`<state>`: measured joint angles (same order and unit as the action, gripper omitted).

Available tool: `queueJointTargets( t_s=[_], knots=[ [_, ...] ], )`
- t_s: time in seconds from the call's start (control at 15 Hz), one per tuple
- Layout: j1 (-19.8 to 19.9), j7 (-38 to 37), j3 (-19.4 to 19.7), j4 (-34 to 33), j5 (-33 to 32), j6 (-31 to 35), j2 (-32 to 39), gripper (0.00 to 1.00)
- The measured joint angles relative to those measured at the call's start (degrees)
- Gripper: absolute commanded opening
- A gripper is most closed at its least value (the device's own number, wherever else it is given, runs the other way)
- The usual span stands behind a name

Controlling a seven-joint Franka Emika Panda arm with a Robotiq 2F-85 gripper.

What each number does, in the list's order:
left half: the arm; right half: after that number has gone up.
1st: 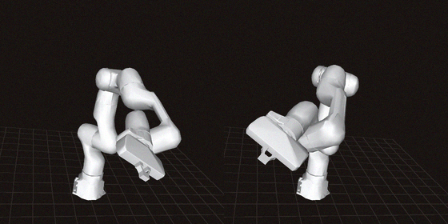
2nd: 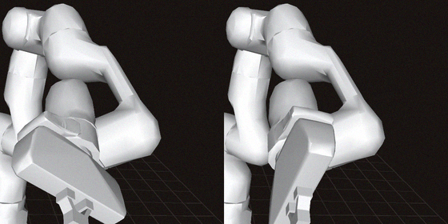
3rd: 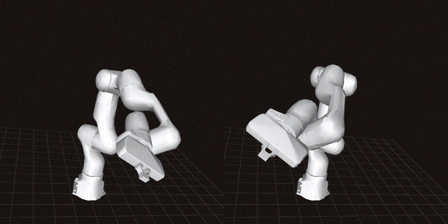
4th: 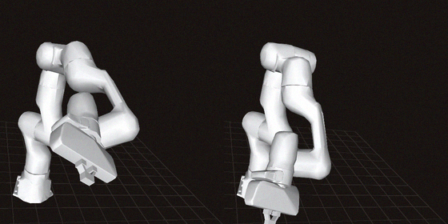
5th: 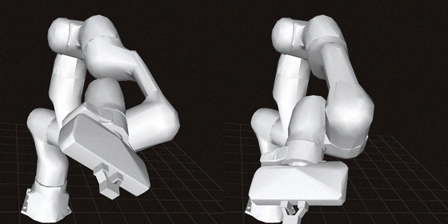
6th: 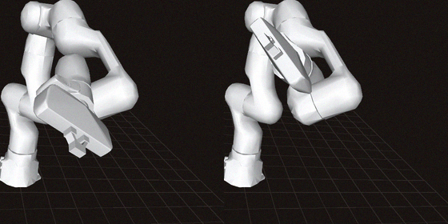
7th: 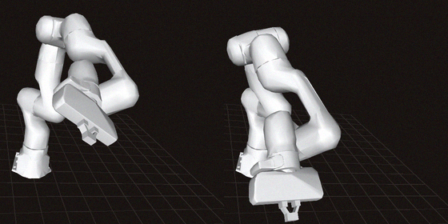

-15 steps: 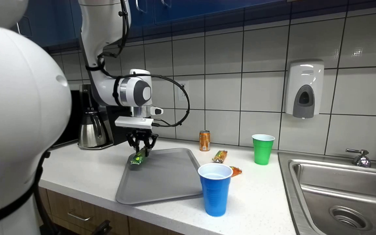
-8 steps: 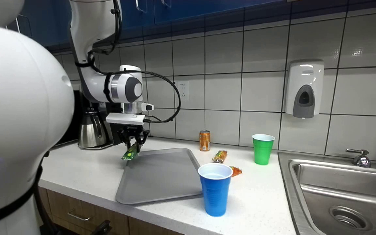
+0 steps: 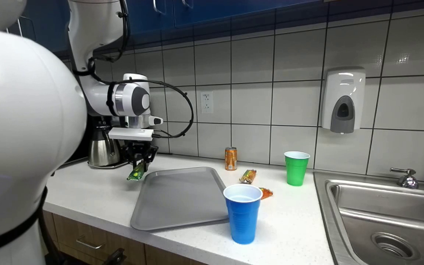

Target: Remove the packets from the grey tray.

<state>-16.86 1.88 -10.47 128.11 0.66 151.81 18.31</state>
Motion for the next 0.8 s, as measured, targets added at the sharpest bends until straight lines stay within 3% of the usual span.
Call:
queueJointTargets(
  t_s=[0.8],
  knots=[
    [-2.41,-0.59,-1.87,-0.02,-1.45,-0.02,1.91,0.15]
  ],
)
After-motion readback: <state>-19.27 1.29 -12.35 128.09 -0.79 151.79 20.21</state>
